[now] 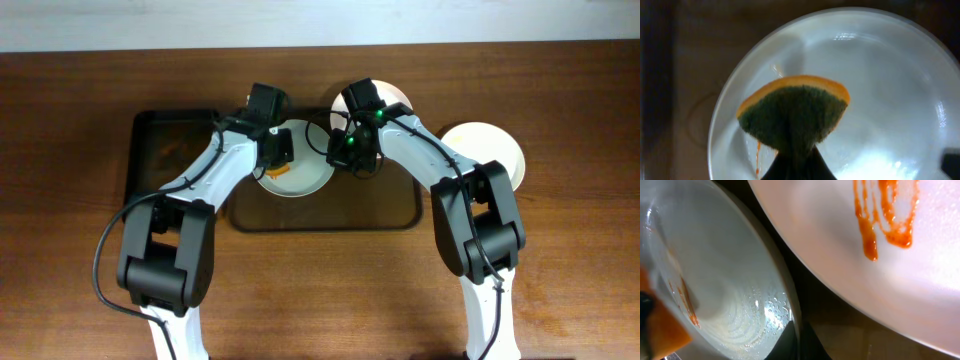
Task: Clean dirty plates on tray and stack at the side
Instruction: 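Scrub the second plate with the sponge in the left gripper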
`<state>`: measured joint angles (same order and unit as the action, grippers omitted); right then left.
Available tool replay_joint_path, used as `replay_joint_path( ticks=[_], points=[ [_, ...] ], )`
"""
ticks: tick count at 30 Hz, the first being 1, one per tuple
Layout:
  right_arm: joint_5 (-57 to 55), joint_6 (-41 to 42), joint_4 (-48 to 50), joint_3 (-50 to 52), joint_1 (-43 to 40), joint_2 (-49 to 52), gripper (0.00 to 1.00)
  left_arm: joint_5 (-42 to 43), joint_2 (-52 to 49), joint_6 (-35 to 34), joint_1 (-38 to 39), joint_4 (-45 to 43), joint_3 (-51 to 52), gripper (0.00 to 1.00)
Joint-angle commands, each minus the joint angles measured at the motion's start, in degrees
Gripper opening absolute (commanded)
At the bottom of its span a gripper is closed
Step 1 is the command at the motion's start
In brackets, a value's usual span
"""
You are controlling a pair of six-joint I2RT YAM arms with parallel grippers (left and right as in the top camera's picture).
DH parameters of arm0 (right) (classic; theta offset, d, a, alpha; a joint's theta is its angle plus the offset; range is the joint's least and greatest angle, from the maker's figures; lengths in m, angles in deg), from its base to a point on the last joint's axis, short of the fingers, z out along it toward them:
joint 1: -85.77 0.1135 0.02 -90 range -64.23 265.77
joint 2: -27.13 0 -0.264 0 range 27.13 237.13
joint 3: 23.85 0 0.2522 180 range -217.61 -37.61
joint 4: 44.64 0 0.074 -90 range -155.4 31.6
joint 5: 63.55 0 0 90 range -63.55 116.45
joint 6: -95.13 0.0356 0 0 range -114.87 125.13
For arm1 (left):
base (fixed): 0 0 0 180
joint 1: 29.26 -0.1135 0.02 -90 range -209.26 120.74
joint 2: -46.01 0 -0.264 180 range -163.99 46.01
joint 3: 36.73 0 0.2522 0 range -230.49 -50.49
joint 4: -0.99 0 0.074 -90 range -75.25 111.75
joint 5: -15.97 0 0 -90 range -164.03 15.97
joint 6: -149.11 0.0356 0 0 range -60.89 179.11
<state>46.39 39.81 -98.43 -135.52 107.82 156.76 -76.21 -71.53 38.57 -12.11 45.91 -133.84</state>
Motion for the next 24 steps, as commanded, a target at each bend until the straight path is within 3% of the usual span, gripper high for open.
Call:
replay_joint_path(
  ticks=[1,3,6,9,13,17,20,24],
  points=[
    [-0.26,0.28,0.20,0.24,0.04,1.05,0.04,-0.63,0.00,0.87,0.11,-6.64,4.83,0.00],
    [-0.26,0.09,0.22,0.24,0.04,1.05,0.04,-0.63,0.02,-0.35,0.13,-5.99,5.33,0.00],
    [-0.26,0.07,0.20,0.24,0.04,1.05,0.04,0.59,0.00,-13.05,0.44,2.60,5.33,0.00],
    [-0.26,0.09,0.24,0.24,0.04,1.05,0.04,-1.51,0.00,-13.33,1.22,-1.31,5.33,0.00],
    [-0.26,-0.98,0.37,0.24,0.04,1.05,0.04,-14.14,-0.26,-13.00,1.22,-7.65,5.33,0.00],
    [-0.26,-1.22,0.44,0.24,0.04,1.05,0.04,-12.00,-0.42,-6.51,1.75,-6.93,5.44,0.00],
    [-0.26,-1.22,0.66,0.24,0.04,1.05,0.04,1.68,-0.42,7.26,2.25,-6.49,5.44,0.00],
    [-0.26,-1.22,0.61,0.24,0.07,1.05,0.04,2.84,-0.44,17.59,2.16,-9.29,5.44,0.00]
  ],
)
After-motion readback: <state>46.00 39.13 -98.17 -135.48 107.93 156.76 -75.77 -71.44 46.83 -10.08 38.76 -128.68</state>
